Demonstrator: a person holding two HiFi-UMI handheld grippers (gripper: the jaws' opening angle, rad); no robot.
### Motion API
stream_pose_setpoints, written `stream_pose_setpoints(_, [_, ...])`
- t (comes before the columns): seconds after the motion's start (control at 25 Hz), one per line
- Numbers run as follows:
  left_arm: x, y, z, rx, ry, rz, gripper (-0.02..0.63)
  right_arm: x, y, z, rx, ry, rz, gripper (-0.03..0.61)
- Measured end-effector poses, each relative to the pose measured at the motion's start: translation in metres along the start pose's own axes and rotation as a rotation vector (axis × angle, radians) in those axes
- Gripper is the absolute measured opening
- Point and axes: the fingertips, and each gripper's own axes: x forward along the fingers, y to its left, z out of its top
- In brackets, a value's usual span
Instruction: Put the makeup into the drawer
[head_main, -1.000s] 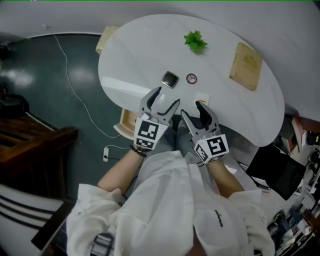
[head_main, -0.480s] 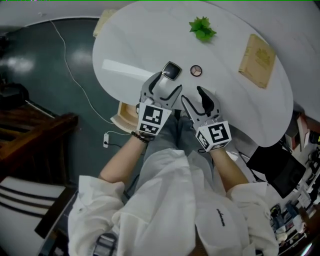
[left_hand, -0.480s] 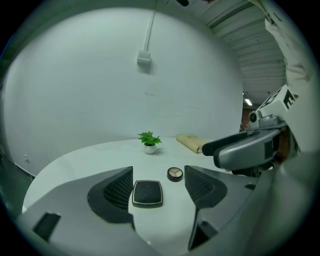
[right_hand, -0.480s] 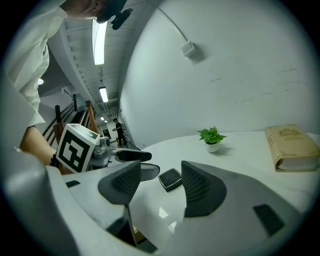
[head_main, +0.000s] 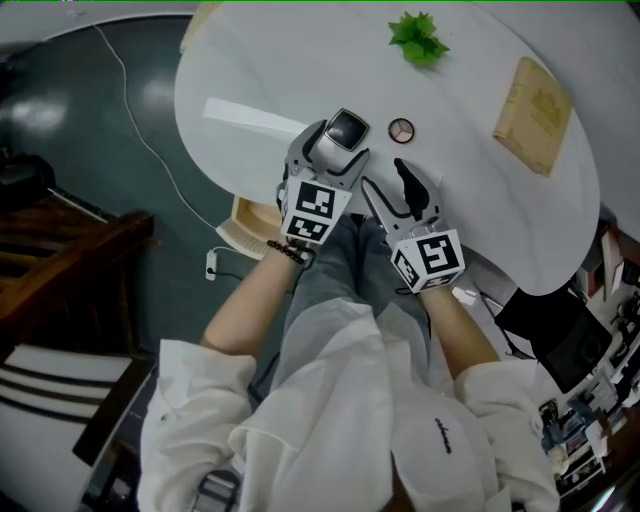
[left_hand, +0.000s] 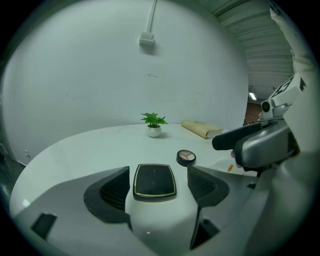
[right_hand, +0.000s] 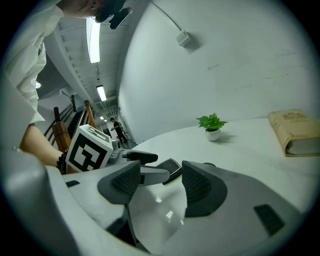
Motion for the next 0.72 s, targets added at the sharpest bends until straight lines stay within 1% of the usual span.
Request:
stream_pose_setpoints(0.28, [0.022,0.01,-0.011,0.001,0.053,0.029,0.362,0.007,-0.005,-0.004,0.003,0.004,0.004,0.275])
stream_pose_setpoints(0.48, [0.029,0.007,-0.018,0.064,0.116,0.059,0.362,0.009,-0.005,-0.007,0.01,0.008,0.001,0.267])
stream_pose_setpoints(0.6, [0.031,0.009,-0.02,0.055,0.139,0.076,0.364,0.008,-0.006,-0.007,0.013,0.005,0.005,0.27])
stream_pose_setpoints(0.72, [0.033,0.009,-0.021,0.04,0.158,0.072,0.365,0.007,-0.007,-0.007,0.004,0.006,0.011,0.273])
